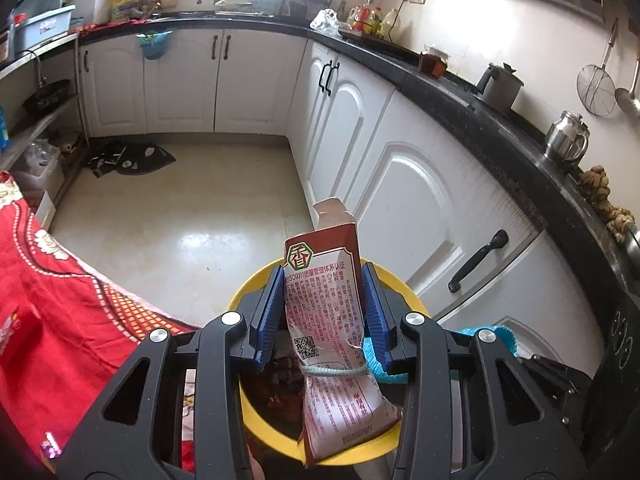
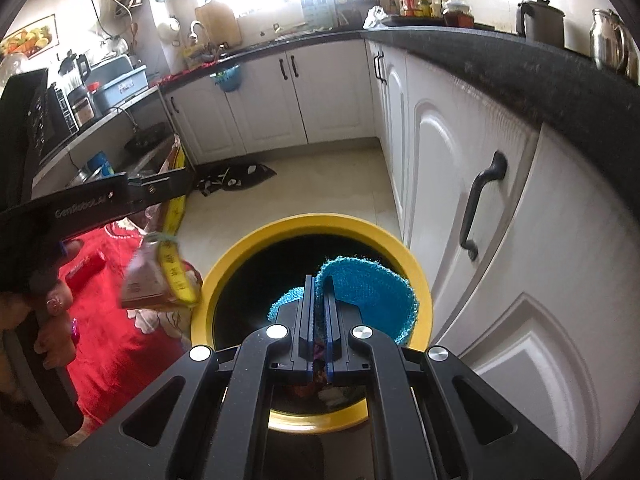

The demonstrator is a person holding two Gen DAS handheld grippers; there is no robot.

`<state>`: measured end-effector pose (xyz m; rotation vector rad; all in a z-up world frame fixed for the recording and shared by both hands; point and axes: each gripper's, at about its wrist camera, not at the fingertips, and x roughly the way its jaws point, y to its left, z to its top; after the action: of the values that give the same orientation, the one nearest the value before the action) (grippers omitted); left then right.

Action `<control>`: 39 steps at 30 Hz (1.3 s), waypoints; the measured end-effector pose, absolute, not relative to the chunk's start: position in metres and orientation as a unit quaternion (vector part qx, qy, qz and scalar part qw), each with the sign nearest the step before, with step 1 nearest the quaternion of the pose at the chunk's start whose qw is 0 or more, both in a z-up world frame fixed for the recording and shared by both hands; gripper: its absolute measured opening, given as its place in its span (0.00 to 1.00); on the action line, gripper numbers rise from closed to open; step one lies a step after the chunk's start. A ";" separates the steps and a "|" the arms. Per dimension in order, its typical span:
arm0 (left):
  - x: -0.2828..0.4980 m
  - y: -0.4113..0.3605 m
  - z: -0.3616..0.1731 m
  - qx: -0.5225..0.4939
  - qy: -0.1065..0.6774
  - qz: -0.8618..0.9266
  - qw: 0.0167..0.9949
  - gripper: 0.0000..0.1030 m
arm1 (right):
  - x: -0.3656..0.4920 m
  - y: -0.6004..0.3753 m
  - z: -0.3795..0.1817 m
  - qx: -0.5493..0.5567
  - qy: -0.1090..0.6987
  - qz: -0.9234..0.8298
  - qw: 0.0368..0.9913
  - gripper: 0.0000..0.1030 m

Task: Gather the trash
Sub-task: 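Open both tools to drop the wrapper and towel into the bin, then move both tools back over the red tube and snack wrapper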

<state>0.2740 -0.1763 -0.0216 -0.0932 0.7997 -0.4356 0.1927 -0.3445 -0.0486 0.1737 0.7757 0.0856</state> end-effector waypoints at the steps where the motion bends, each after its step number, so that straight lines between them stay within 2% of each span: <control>1: 0.275 -0.177 -0.023 -0.045 0.388 -0.210 0.896 0.30 | 0.193 -0.345 -0.051 0.085 0.381 0.041 0.920 0.04; 4: 0.279 -0.178 -0.028 -0.049 0.391 -0.210 0.895 0.31 | 0.196 -0.344 -0.056 0.086 0.389 0.039 0.917 0.05; 5: 0.280 -0.178 -0.029 -0.049 0.393 -0.209 0.894 0.38 | 0.197 -0.344 -0.058 0.087 0.391 0.038 0.916 0.11; 6: 0.281 -0.177 -0.030 -0.049 0.394 -0.208 0.894 0.42 | 0.196 -0.345 -0.059 0.089 0.392 0.036 0.915 0.22; 7: 0.281 -0.176 -0.031 -0.050 0.396 -0.206 0.894 0.49 | 0.196 -0.347 -0.060 0.091 0.392 0.034 0.915 0.27; 8: 0.281 -0.174 -0.031 -0.049 0.396 -0.202 0.894 0.52 | 0.196 -0.347 -0.060 0.092 0.391 0.032 0.915 0.33; 10: 0.281 -0.168 -0.032 -0.046 0.398 -0.197 0.895 0.55 | 0.195 -0.347 -0.060 0.096 0.390 0.032 0.915 0.37; 12: 0.280 -0.162 -0.031 -0.046 0.397 -0.191 0.896 0.64 | 0.194 -0.346 -0.059 0.097 0.387 0.032 0.916 0.44; 15: 0.277 -0.152 -0.026 -0.043 0.392 -0.181 0.901 0.71 | 0.192 -0.344 -0.057 0.103 0.383 0.039 0.917 0.47; 17: 0.273 -0.141 -0.022 -0.039 0.384 -0.171 0.907 0.81 | 0.192 -0.340 -0.053 0.108 0.379 0.045 0.918 0.50; 19: 0.269 -0.131 -0.018 -0.034 0.376 -0.163 0.911 0.84 | 0.190 -0.333 -0.047 0.109 0.371 0.055 0.920 0.53; 24: 0.259 -0.095 -0.007 -0.024 0.357 -0.128 0.925 0.88 | 0.185 -0.311 -0.032 0.112 0.356 0.083 0.924 0.63; 39: 0.241 0.021 0.003 -0.025 0.341 -0.022 0.940 0.89 | 0.177 -0.210 -0.006 0.072 0.347 0.186 0.916 0.71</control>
<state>0.2411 0.0205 0.0034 -0.0508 0.6953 -0.0439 0.1766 -0.2104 -0.0064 0.1486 0.7142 0.3817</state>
